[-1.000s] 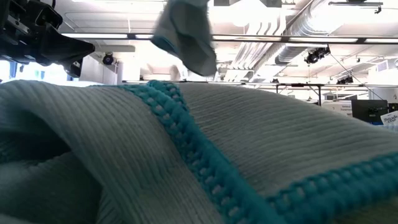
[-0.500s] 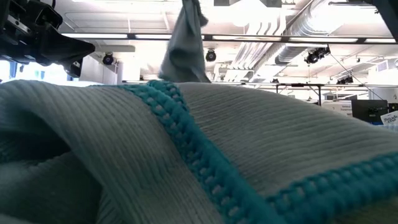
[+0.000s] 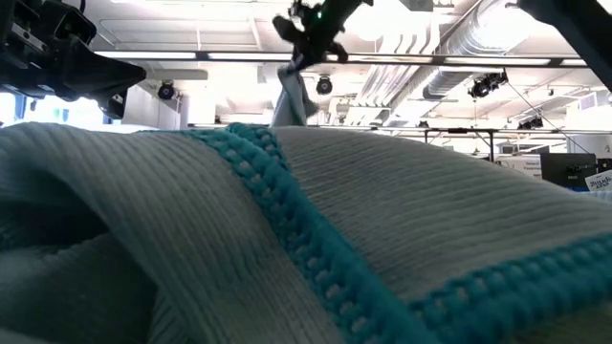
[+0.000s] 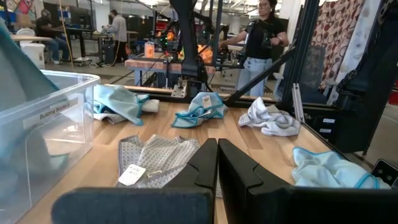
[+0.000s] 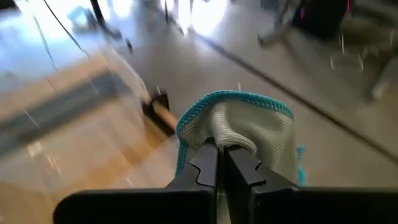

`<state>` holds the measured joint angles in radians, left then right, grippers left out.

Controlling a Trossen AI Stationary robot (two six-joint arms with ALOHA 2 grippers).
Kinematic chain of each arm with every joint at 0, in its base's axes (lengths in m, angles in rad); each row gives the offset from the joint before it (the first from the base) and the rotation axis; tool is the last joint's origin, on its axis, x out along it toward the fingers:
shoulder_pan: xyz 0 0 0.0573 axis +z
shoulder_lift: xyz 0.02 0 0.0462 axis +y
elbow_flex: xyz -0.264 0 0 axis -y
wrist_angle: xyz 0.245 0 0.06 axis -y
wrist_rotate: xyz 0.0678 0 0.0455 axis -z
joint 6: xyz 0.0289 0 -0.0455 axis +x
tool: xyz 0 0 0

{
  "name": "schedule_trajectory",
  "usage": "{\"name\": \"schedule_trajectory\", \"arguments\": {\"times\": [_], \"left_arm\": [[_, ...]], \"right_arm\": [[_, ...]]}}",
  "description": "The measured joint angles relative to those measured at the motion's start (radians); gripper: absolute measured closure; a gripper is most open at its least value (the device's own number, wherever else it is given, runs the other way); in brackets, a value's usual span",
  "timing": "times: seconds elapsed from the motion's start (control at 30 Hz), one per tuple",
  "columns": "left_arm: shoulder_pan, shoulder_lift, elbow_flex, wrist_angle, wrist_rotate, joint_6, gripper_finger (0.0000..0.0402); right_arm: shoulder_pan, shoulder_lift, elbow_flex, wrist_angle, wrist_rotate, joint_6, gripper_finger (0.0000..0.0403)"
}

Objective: Sort microfiber towel by color & place in baskets
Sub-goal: Put the center left blue microfiber cloth into the right transparent bin

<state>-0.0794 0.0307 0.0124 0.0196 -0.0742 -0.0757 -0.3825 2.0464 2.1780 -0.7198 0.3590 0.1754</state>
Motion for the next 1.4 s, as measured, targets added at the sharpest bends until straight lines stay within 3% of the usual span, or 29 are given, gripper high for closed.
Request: {"name": "schedule_trajectory", "arguments": {"times": [0.2,0.33,0.53,0.8,1.0,1.1,1.27,1.4], "left_arm": [[0.0,0.0,0.0,0.0,0.0,0.0,0.0401],[0.0,0.0,0.0,0.0,0.0,0.0,0.0401],[0.0,0.0,0.0,0.0,0.0,0.0,0.0401],[0.0,0.0,0.0,0.0,0.0,0.0,0.0401],[0.0,0.0,0.0,0.0,0.0,0.0,0.0401],[0.0,0.0,0.0,0.0,-0.002,0.0,0.0402],[0.0,0.0,0.0,0.002,-0.016,0.0,0.0401],[0.0,0.0,0.0,0.002,-0.022,-0.002,0.0401]], "right_arm": [[-0.018,0.044,0.0,-0.151,-0.014,0.083,0.0389],[-0.029,0.053,0.0,-0.218,-0.077,0.119,0.0346],[-0.03,0.053,-0.001,-0.324,-0.081,0.168,0.0274],[-0.022,0.053,0.0,-0.516,-0.082,0.19,0.0227],[-0.014,0.053,-0.001,-0.471,-0.148,0.159,0.0227],[-0.017,0.055,-0.001,-0.382,-0.151,0.241,0.0236],[-0.042,0.093,0.0,-0.31,-0.161,0.368,0.027],[-0.056,0.156,-0.001,-0.296,-0.236,0.427,0.0304]]}}
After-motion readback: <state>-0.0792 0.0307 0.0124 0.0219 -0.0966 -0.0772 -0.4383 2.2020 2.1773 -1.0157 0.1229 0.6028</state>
